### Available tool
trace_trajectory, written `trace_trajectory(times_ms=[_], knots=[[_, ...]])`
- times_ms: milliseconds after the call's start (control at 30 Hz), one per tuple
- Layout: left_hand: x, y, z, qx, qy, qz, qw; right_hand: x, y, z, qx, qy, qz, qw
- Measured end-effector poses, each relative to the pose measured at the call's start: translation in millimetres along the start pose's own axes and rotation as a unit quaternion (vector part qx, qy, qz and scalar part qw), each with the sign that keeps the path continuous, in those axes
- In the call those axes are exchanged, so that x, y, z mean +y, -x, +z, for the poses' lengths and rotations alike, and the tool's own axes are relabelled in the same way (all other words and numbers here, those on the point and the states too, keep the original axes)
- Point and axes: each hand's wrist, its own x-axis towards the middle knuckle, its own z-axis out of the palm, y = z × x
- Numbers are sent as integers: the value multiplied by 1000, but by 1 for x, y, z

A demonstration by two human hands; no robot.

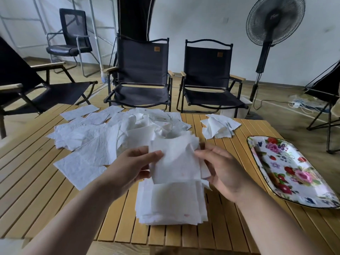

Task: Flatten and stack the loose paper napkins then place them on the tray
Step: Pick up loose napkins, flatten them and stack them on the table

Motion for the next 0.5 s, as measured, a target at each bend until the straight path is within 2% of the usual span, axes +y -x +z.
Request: trace_trajectory(times_ms=[67,167,233,333,433,500], knots=[[0,5,0,-7,-41,-7,999,2,4,-4,-16,80,48,995],[-4,9,2,-21,-150,-35,988,7,5,-9,17,205,68,976],[-8,10,4,-14,-209,-56,976,10,5,-13,12,288,100,952],[-12,10,6,-3,-288,-65,955,14,7,-12,-36,376,170,910],[-14,8,8,2,-324,-84,942,20,3,-10,-3,476,154,866],[-14,7,8,10,-325,-96,941,22,-1,-9,25,505,139,852]])
